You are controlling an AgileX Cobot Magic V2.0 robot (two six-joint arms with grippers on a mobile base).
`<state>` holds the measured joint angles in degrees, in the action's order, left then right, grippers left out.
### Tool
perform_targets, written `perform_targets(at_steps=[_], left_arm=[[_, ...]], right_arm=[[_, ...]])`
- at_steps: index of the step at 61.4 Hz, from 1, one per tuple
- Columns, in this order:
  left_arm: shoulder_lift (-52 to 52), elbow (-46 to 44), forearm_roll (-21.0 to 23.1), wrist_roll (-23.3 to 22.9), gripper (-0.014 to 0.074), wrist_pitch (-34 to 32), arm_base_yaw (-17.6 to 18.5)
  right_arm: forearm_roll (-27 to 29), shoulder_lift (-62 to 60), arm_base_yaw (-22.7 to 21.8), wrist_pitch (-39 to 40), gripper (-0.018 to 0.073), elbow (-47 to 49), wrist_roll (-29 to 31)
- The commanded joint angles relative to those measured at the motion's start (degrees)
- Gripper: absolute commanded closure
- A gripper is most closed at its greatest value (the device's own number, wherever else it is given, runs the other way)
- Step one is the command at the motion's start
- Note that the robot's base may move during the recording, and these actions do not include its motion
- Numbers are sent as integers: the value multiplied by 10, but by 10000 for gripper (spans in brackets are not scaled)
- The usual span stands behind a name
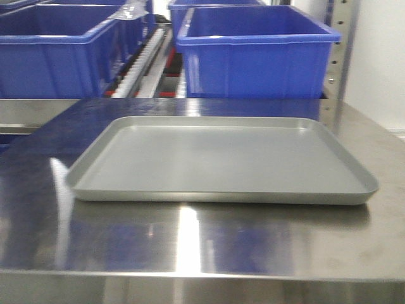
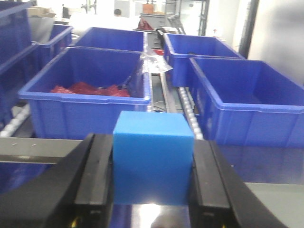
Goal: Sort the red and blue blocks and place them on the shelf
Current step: 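Drive the base away from the table carrying both cubes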
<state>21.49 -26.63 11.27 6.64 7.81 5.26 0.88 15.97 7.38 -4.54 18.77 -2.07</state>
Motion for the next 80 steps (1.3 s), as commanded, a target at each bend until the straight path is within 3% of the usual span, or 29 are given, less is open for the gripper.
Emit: perform_targets(at_steps=[1, 80], left_arm=[[2, -18, 1, 1, 475, -53, 0], [2, -18, 1, 1, 475, -53, 0]], right_arm=[[-3, 3, -3, 52, 503, 18, 6], [-3, 3, -3, 52, 503, 18, 6]])
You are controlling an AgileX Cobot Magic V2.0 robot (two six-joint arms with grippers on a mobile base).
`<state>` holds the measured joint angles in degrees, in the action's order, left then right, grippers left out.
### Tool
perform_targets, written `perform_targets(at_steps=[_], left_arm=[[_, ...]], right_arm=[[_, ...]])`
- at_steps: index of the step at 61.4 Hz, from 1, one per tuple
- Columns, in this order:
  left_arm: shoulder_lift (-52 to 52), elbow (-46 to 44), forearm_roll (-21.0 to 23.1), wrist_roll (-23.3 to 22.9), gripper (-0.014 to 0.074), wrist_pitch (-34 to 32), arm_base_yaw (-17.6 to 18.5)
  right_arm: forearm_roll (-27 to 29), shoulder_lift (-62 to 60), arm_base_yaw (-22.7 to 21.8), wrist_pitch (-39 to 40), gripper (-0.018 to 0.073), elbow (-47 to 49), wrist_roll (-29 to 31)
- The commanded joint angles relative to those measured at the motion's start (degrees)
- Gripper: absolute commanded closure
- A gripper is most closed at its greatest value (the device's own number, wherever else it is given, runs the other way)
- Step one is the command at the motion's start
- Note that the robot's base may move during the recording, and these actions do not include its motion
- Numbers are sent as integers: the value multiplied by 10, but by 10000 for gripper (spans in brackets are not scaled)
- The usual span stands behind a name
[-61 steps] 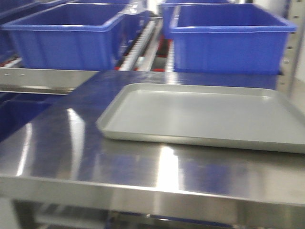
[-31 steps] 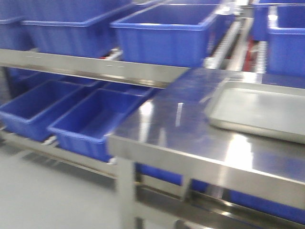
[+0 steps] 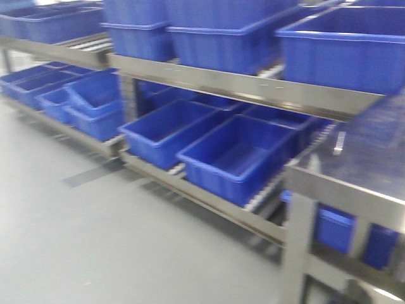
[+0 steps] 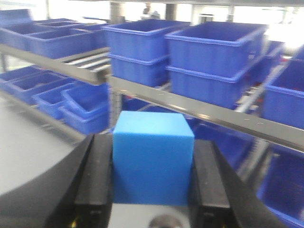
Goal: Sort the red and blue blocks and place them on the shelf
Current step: 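Drive the base away from the table carrying both cubes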
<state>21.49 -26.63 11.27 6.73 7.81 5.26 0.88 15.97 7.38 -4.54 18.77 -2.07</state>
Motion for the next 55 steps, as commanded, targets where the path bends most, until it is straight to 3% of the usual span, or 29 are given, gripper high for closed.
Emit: perform_targets(at_steps=[1, 55], left_arm=[[2, -18, 1, 0, 475, -53, 0], [2, -18, 1, 0, 475, -53, 0]], right_arm=[[-3, 3, -3, 52, 503, 18, 6], [-3, 3, -3, 52, 503, 18, 6]])
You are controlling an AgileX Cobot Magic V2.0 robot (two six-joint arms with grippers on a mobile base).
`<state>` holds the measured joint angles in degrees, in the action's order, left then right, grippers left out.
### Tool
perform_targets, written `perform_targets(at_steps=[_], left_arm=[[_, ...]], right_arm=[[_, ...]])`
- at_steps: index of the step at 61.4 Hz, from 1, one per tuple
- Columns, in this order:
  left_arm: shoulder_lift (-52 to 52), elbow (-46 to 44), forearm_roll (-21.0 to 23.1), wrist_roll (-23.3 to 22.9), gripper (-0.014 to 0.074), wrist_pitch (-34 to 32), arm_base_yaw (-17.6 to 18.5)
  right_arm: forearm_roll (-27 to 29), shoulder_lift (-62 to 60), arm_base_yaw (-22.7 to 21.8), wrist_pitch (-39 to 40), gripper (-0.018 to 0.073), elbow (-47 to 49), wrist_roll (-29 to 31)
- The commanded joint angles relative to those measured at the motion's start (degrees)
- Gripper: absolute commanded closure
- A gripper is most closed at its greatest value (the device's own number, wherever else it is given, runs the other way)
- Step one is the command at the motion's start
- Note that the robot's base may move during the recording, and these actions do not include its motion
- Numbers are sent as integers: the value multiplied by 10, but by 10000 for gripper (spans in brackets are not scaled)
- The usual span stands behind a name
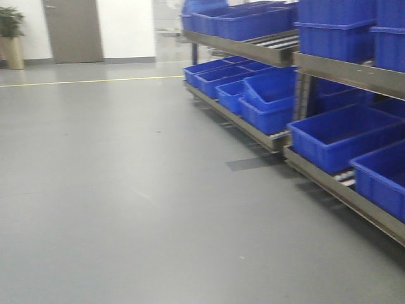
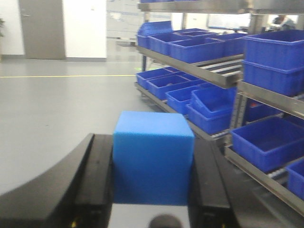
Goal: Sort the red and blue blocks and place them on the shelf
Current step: 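Drive the base away from the table carrying both cubes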
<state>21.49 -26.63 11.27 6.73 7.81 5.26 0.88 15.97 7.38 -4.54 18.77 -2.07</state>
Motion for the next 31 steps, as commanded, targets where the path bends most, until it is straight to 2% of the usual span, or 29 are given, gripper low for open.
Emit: perform_targets(at_steps=[1, 31], left_arm=[[2, -18, 1, 0, 475, -53, 0], [2, -18, 1, 0, 475, -53, 0]], right_arm=[[-3, 3, -3, 52, 503, 18, 6], [-3, 3, -3, 52, 503, 18, 6]])
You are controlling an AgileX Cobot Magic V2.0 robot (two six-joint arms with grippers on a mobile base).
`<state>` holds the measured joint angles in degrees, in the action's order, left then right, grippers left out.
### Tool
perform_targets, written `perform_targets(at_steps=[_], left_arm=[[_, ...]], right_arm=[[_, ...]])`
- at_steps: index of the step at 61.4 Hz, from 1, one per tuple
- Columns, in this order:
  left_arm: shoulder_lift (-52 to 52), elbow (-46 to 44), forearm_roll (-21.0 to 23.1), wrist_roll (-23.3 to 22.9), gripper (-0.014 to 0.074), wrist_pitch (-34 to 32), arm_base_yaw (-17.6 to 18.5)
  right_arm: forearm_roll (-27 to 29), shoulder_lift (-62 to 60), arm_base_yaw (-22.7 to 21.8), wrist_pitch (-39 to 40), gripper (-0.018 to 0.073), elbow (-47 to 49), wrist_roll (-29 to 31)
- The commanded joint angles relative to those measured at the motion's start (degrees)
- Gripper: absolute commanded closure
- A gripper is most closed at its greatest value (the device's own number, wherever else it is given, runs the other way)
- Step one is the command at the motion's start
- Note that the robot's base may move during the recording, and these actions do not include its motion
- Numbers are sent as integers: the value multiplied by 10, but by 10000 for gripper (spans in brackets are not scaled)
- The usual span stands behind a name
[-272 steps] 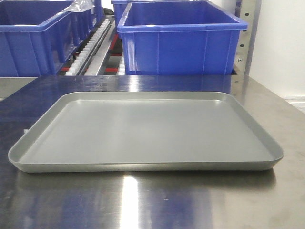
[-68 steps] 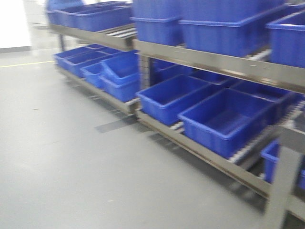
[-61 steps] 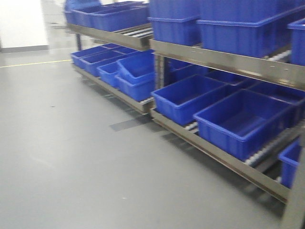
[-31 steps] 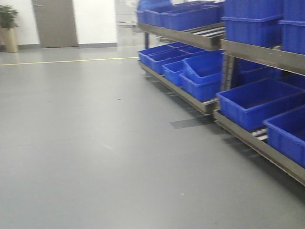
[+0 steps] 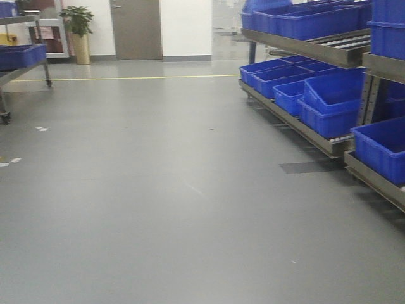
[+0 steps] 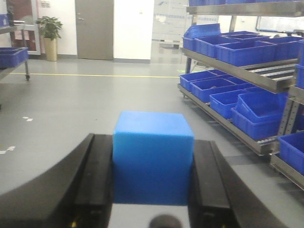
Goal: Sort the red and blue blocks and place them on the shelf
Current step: 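Drive the base away from the table carrying both cubes, then drive the base along the aisle toward the bin rack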
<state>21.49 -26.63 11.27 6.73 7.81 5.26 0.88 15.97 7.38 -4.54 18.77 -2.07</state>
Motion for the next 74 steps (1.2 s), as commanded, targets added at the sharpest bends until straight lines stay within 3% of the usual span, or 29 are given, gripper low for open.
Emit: perform_targets(at_steps=[1, 74], left_arm=[[2, -18, 1, 0, 475, -53, 0], [2, -18, 1, 0, 475, -53, 0]], right_arm=[[-3, 3, -3, 52, 503, 18, 6], [-3, 3, -3, 52, 503, 18, 6]])
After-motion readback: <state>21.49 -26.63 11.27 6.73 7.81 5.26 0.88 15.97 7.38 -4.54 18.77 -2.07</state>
